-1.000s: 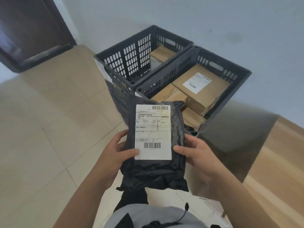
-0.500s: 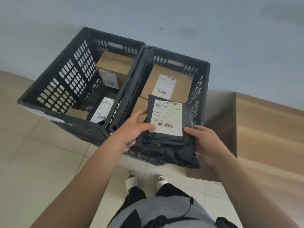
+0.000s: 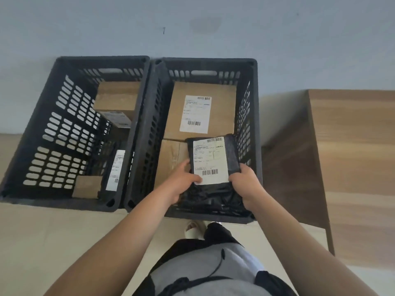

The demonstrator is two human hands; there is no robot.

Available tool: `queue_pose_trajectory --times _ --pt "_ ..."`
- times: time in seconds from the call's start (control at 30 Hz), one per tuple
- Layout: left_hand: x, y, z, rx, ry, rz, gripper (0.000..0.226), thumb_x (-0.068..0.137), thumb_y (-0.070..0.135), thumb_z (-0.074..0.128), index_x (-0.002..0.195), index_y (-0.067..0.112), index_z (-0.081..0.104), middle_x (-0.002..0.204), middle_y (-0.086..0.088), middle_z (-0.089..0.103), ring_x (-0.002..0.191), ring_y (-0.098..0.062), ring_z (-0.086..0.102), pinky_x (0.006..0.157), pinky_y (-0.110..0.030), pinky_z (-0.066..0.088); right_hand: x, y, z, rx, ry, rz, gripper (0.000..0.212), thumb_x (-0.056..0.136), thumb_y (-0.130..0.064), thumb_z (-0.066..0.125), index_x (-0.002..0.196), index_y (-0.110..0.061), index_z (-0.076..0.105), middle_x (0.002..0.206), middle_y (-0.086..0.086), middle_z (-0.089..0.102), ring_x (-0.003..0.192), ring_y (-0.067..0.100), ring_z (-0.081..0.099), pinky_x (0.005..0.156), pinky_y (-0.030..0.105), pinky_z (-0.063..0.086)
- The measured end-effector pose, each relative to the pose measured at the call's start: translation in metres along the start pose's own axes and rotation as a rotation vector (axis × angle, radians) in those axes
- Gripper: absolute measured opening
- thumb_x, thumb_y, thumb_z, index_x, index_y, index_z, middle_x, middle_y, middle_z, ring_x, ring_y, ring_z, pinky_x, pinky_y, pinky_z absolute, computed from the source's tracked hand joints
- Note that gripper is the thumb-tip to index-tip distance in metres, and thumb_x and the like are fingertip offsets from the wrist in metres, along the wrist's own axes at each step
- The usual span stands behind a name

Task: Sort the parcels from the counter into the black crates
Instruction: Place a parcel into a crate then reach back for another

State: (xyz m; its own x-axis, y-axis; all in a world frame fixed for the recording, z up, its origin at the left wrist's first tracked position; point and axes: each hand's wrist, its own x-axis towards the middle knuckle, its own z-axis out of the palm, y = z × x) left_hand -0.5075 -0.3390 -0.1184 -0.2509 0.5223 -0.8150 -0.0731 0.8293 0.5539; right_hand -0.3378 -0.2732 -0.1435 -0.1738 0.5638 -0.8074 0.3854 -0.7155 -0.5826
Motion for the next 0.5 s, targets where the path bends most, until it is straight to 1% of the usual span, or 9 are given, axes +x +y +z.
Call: queue_pose_trajectory --times 0.07,0.1,0.2,0.3,0.33,0.37,0.43,0.47,0.5 --pt "0.006 -0.003 0.009 0.041 0.027 0.04 0.071 0.094 -0.002 0.066 0.155 0.021 0.036 0.151 -0.001 0.055 0.139 -0.023 0.049 0.099 -0.033 0.038 0.008 0.005 0.008 -0.063 0.012 0.015 0.055 0.104 0.0 0.041 0.155 -0.019 0.038 0.144 0.006 0.062 0.126 0.029 0.06 0.096 0.042 0.057" --pt "0.008 -0.006 0.013 0.065 0.03 0.062 0.069 0.094 -0.002 0.066 0.153 0.022 0.038 0.151 -0.001 0.055 0.14 -0.022 0.049 0.099 -0.032 0.039 0.01 0.006 0.01 -0.083 0.018 0.03 0.059 0.104 0.0 0.039 0.159 -0.021 0.031 0.148 0.006 0.058 0.129 0.029 0.057 0.095 0.039 0.056" --pt "0.015 -0.012 0.018 0.164 0.028 0.099 0.067 0.095 0.001 0.067 0.151 0.024 0.039 0.15 0.001 0.056 0.138 -0.021 0.052 0.102 -0.035 0.043 0.009 0.007 0.015 -0.135 0.049 0.07 0.068 0.106 0.0 0.037 0.164 -0.024 0.012 0.155 0.008 0.05 0.132 0.029 0.053 0.085 0.034 0.052" --pt "0.023 -0.014 0.02 0.245 -0.013 0.142 0.065 0.095 0.002 0.066 0.15 0.025 0.041 0.149 0.0 0.056 0.138 -0.023 0.052 0.103 -0.037 0.045 0.006 0.006 0.016 -0.175 0.106 0.082 0.075 0.106 0.0 0.037 0.165 -0.025 0.0 0.161 0.009 0.04 0.135 0.03 0.049 0.084 0.032 0.047" --pt "0.027 -0.014 0.021 0.266 -0.027 0.161 0.063 0.095 0.001 0.066 0.148 0.024 0.042 0.149 0.0 0.057 0.138 -0.023 0.052 0.1 -0.035 0.046 0.006 0.006 0.017 -0.187 0.131 0.082 0.077 0.105 0.001 0.038 0.165 -0.026 -0.002 0.162 0.009 0.038 0.133 0.029 0.05 0.081 0.031 0.048" --pt "0.03 -0.014 0.021 0.285 -0.038 0.183 0.06 0.095 0.001 0.066 0.146 0.024 0.045 0.147 -0.001 0.058 0.136 -0.022 0.053 0.096 -0.033 0.046 0.006 0.005 0.019 -0.21 0.158 0.075 0.079 0.105 0.002 0.04 0.165 -0.026 -0.003 0.162 0.009 0.038 0.124 0.026 0.052 0.076 0.029 0.049" --pt "0.036 -0.015 0.02 0.297 -0.057 0.225 0.056 0.094 0.0 0.065 0.142 0.023 0.048 0.144 -0.001 0.06 0.133 -0.022 0.056 0.089 -0.028 0.046 0.004 0.005 0.024 -0.263 0.197 0.049 0.082 0.104 0.002 0.044 0.165 -0.027 -0.003 0.16 0.009 0.041 0.105 0.018 0.052 0.062 0.024 0.048" --pt "0.039 -0.016 0.02 0.289 -0.071 0.243 0.055 0.094 -0.001 0.064 0.141 0.023 0.049 0.143 0.0 0.061 0.132 -0.021 0.056 0.087 -0.028 0.045 0.003 0.005 0.025 -0.288 0.211 0.033 0.083 0.103 0.003 0.045 0.164 -0.027 -0.003 0.159 0.009 0.042 0.103 0.018 0.052 0.061 0.023 0.048" --pt "0.041 -0.016 0.02 0.276 -0.088 0.258 0.055 0.094 -0.001 0.063 0.141 0.024 0.048 0.143 -0.001 0.06 0.133 -0.021 0.055 0.087 -0.027 0.045 0.003 0.005 0.026 -0.312 0.22 0.023 0.084 0.103 0.003 0.046 0.164 -0.026 -0.003 0.159 0.009 0.042 0.106 0.02 0.053 0.062 0.023 0.048"
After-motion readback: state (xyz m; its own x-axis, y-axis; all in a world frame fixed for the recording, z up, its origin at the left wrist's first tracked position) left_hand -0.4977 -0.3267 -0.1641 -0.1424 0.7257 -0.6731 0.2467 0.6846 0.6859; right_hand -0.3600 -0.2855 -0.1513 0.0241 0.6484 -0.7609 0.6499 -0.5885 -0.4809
